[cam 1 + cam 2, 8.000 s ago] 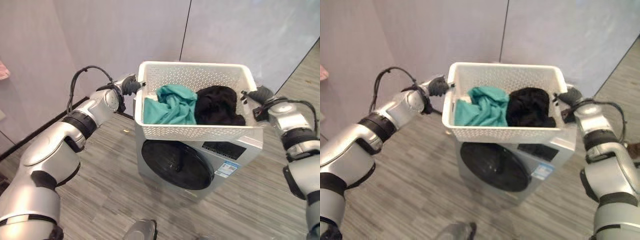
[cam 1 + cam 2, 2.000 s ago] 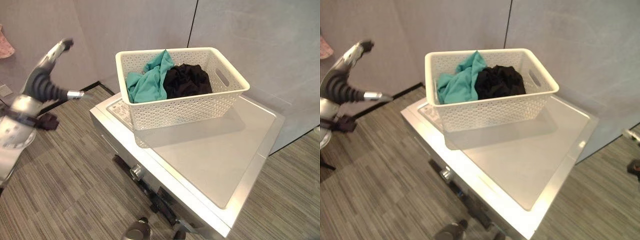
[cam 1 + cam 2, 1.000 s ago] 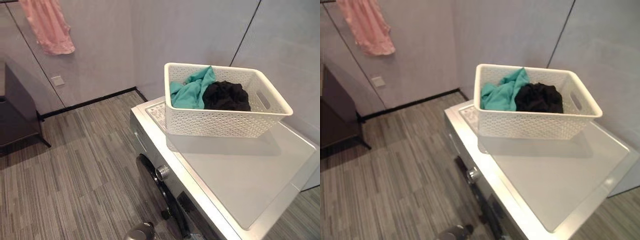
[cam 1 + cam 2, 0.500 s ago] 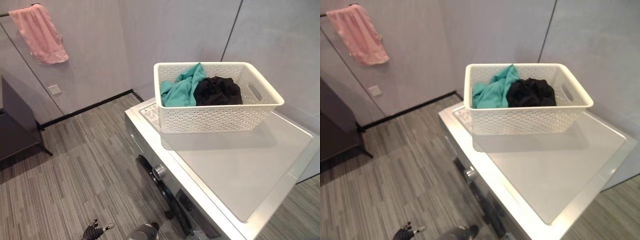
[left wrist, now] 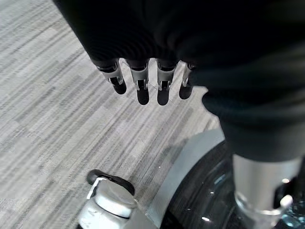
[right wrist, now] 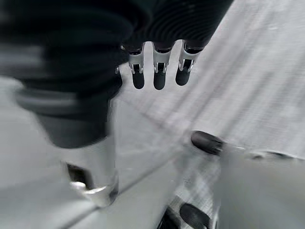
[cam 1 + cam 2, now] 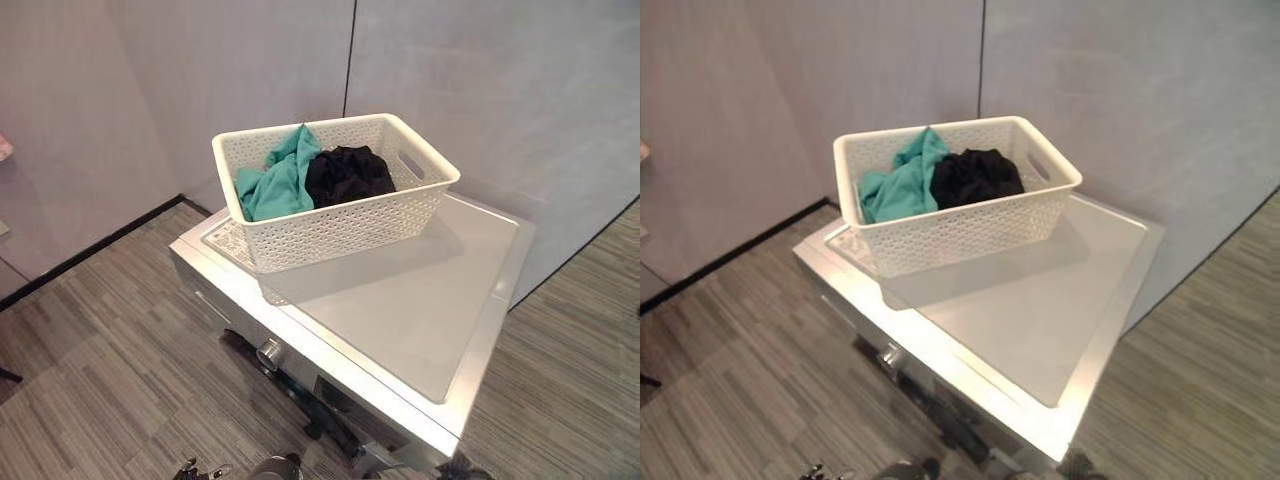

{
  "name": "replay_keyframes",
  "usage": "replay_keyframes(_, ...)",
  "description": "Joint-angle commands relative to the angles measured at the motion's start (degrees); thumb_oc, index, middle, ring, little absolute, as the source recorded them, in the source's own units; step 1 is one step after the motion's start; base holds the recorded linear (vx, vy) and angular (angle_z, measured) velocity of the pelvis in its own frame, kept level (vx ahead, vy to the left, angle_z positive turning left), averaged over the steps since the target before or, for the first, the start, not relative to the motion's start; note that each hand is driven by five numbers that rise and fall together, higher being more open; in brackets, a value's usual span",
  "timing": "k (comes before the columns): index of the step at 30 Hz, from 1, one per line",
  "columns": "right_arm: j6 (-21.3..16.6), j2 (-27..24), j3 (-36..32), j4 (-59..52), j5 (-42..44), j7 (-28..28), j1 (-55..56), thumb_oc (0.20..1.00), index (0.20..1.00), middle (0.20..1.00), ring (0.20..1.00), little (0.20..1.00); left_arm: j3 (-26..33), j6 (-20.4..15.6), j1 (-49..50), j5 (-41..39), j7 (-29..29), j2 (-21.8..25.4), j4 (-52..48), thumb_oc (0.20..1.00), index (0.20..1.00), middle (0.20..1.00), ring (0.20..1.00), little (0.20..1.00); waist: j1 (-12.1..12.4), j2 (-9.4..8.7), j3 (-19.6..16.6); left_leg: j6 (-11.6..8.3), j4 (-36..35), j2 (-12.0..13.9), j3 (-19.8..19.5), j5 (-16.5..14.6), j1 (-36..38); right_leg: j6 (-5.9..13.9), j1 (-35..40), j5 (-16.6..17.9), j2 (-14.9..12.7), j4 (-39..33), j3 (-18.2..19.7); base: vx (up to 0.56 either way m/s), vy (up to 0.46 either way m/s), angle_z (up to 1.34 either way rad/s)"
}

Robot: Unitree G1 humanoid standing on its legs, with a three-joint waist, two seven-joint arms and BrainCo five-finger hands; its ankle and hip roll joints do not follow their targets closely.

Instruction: Grab the laundry basket,head to the washer,open it,put in the laundry and shut it.

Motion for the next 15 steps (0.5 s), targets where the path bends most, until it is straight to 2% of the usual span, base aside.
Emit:
replay_keyframes(1, -1.7, -1.2, 0.2, -2.1, 4.3, 0.1, -0.5, 1.0, 1.0, 1.0, 1.0, 1.0, -2.4, -2.3, -1.2, 1.1, 0.8, 0.3, -0.4, 1.0, 1.0, 1.0, 1.0, 1.0, -1.3, 2.08, 0.0, -0.02, -11.8, 4.6, -0.6, 7.2, 0.5, 2.37, 2.7, -6.1, -1.2, 0.4, 3.7, -0.02, 0.041, -0.59)
replay_keyframes(6, -2.2, -0.9, -1.6, -2.3, 7.1, -0.2, 0.6, 1.0, 1.0, 1.0, 1.0, 1.0, -3.7, -2.6, -1.5, 0.7, 0.9, 0.1, -2.1, 1.0, 1.0, 1.0, 1.0, 1.0, -3.1, 1.88, 0.1, 0.23, -12.3, 5.2, 1.2, 6.8, 1.4, 2.74, 2.2, -5.7, -1.5, 0.3, 5.0, 0.0, 0.025, -0.22)
replay_keyframes(7, -4.3, -1.4, -2.1, -8.9, 11.6, -0.1, 2.1, 1.0, 1.0, 1.0, 1.0, 1.0, 2.1, -5.6, 0.4, -13.8, 2.6, -2.2, -10.2, 1.0, 1.0, 1.0, 1.0, 1.0, -9.5, -0.1, 4.4, 2.72, -15.6, 3.9, 15.7, 0.4, 4.3, 5.12, -6.4, -1.4, -7.6, 0.3, 10.0, -0.03, -0.026, -0.13)
replay_keyframes(11, -4.8, -1.7, -2.5, -8.9, 13.1, -0.4, 1.6, 1.0, 1.0, 1.0, 1.0, 1.0, 0.3, -5.5, -1.1, -13.2, 2.1, -2.3, -9.6, 1.0, 1.0, 1.0, 1.0, 1.0, -10.0, -0.2, 4.4, 1.87, -15.6, 4.0, 15.5, 1.2, 3.6, 4.88, -5.9, -1.8, -6.8, 0.3, 9.8, -0.05, -0.074, -0.27)
replay_keyframes(15, -5.2, -2.1, -2.9, -8.5, 14.4, -0.8, 1.1, 1.0, 1.0, 1.0, 1.0, 1.0, -1.1, -5.7, -2.3, -13.2, 2.1, -2.2, -10.3, 1.0, 1.0, 1.0, 1.0, 1.0, -10.7, 0.26, 4.7, 1.01, -15.6, 4.9, 15.1, 2.1, 3.8, 4.37, -4.7, -2.2, -5.6, 0.3, 8.9, -0.04, -0.107, 0.14)
